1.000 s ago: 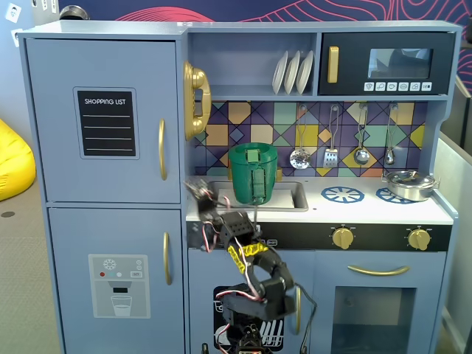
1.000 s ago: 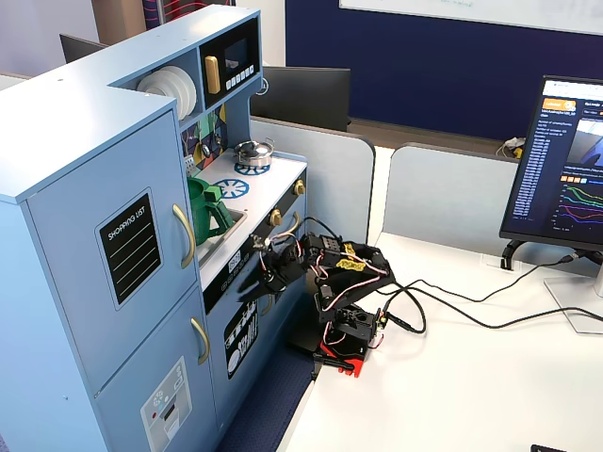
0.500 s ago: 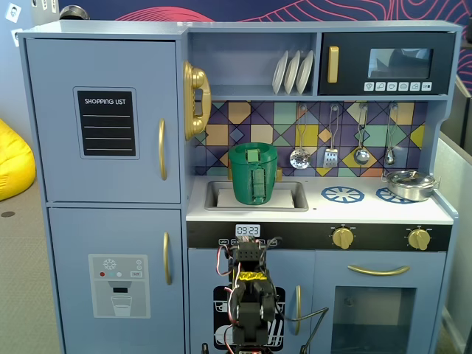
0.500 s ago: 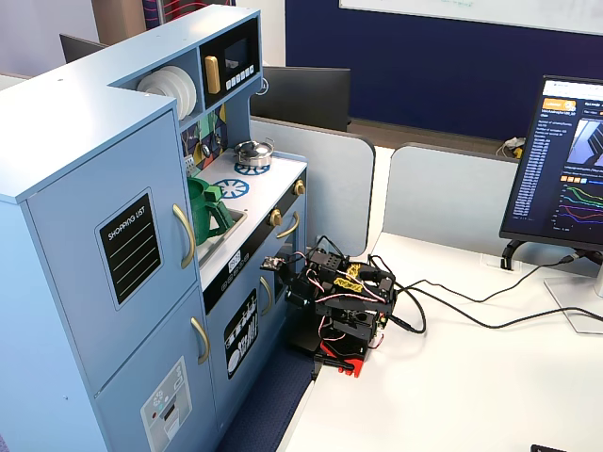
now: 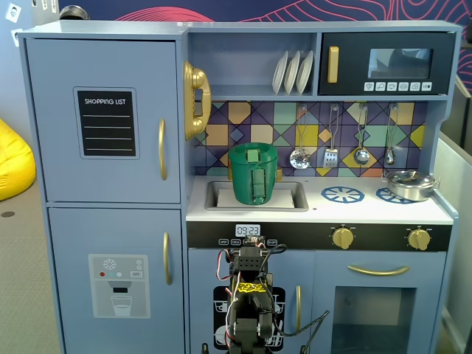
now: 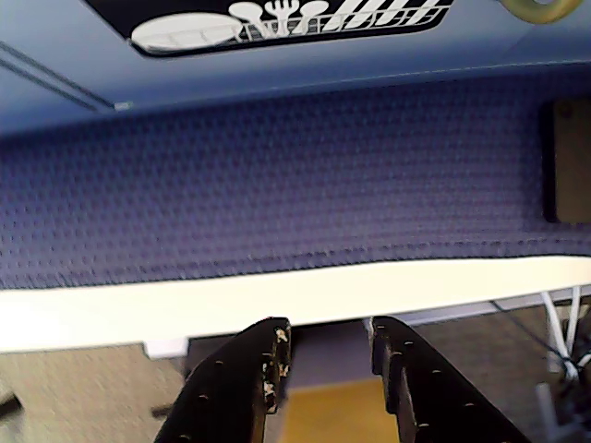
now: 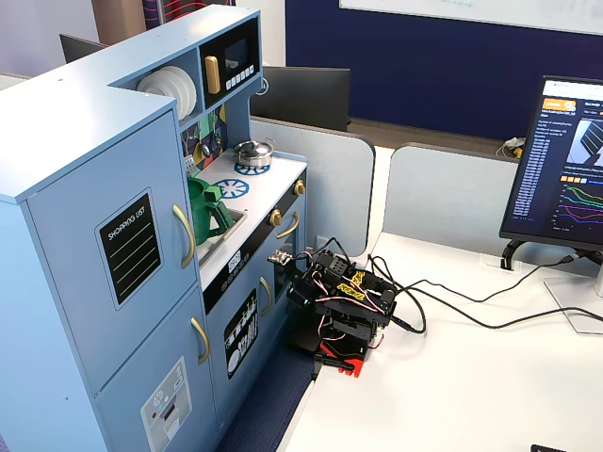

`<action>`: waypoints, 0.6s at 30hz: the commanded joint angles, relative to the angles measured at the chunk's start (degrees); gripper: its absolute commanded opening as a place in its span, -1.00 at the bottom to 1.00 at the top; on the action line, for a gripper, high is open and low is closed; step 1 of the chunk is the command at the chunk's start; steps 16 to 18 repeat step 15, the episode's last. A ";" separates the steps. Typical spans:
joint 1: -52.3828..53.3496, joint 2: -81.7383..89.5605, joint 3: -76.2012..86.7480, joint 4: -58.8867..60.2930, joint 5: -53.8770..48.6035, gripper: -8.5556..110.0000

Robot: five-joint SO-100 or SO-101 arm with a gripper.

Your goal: Close the left cabinet door

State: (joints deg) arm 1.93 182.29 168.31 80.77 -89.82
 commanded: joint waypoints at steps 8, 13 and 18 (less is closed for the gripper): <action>0.35 -0.18 3.34 7.12 2.29 -0.83; 0.35 -0.18 3.34 7.12 2.29 -0.82; 0.35 -0.18 3.34 7.12 2.29 -0.82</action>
